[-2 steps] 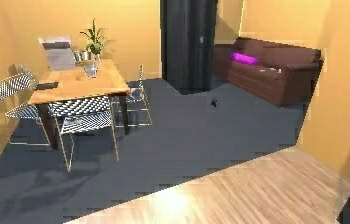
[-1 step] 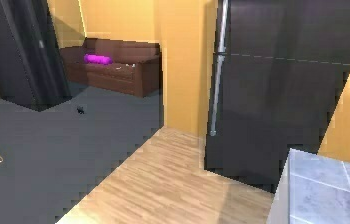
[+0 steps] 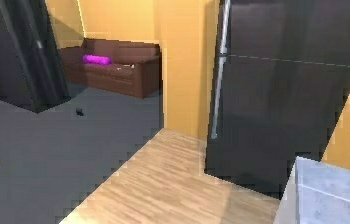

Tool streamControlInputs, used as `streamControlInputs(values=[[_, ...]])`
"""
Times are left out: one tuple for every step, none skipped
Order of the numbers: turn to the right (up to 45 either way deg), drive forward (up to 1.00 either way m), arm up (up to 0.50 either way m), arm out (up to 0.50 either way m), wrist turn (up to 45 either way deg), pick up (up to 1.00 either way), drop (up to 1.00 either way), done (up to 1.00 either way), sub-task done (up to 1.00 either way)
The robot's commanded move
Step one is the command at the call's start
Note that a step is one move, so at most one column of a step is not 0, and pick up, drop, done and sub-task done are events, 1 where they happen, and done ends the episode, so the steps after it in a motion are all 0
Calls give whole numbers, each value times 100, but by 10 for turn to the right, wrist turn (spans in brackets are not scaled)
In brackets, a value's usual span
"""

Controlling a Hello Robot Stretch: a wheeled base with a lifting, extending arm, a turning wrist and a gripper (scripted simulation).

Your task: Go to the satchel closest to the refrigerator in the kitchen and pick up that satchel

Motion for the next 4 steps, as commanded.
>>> streamControlInputs(values=[[-150,0,0,0,0,0,0,0,0],[0,15,0,0,0,0,0,0,0],[420,0,0,0,0,0,0,0,0],[0,85,0,0,0,0,0,0,0]])
